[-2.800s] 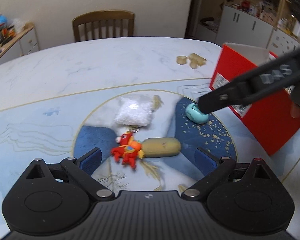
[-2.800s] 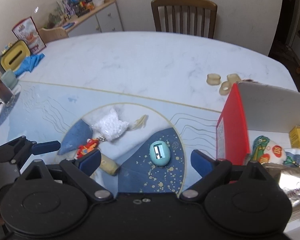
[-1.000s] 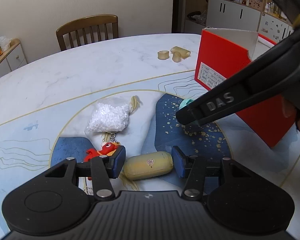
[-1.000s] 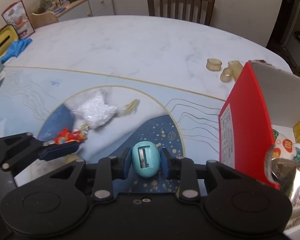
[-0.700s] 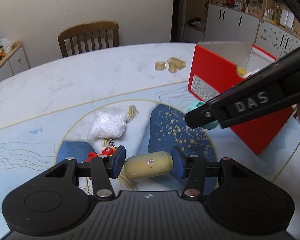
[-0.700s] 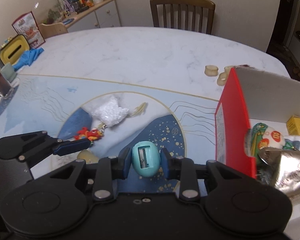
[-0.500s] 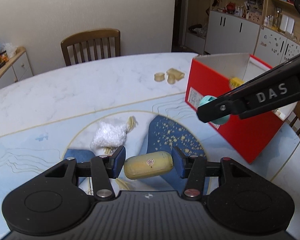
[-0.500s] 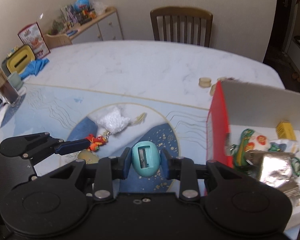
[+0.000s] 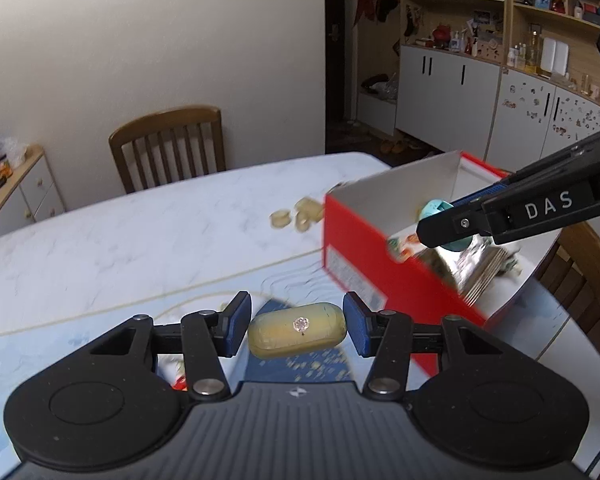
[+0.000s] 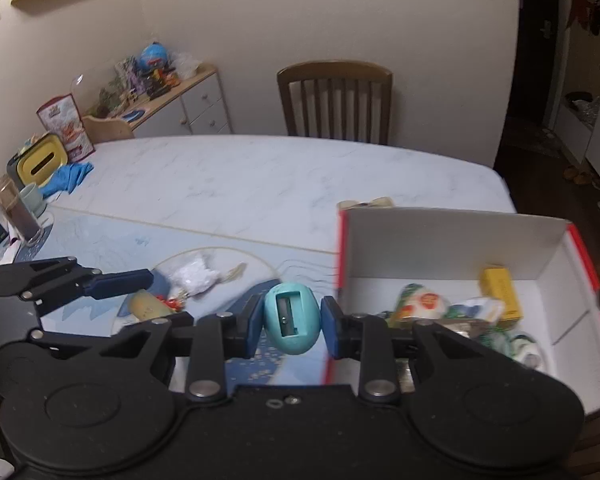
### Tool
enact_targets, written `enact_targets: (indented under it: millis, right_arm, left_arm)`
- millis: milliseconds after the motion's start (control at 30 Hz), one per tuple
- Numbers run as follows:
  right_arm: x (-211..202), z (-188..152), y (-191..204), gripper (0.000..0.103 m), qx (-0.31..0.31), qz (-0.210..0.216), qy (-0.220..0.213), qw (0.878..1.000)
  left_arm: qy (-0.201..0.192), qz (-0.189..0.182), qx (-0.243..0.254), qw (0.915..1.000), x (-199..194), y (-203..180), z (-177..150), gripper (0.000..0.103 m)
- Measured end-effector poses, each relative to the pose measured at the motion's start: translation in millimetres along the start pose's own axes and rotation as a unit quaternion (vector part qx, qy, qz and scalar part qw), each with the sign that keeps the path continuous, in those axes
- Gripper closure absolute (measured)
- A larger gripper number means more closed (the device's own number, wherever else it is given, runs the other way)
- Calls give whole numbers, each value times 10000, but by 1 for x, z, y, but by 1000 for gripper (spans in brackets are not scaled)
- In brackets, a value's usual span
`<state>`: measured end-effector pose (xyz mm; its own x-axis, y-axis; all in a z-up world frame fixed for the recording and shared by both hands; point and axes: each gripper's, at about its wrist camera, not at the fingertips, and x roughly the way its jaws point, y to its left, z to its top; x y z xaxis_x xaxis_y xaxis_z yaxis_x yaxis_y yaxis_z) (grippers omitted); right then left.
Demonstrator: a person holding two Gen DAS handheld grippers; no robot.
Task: Organize objects
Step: 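Carry tan cylinder and teal sharpener with both tools over the shoebox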
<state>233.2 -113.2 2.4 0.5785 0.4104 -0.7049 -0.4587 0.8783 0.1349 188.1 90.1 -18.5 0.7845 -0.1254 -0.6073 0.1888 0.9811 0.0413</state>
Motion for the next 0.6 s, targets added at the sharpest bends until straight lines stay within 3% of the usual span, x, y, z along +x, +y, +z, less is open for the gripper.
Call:
enact_targets:
  millis: [600]
  right_arm:
    - [-33,-13,-118,74,424,-328,-245,9983]
  left_arm:
    - [-215,-80,446,9987,31,-88,55,53]
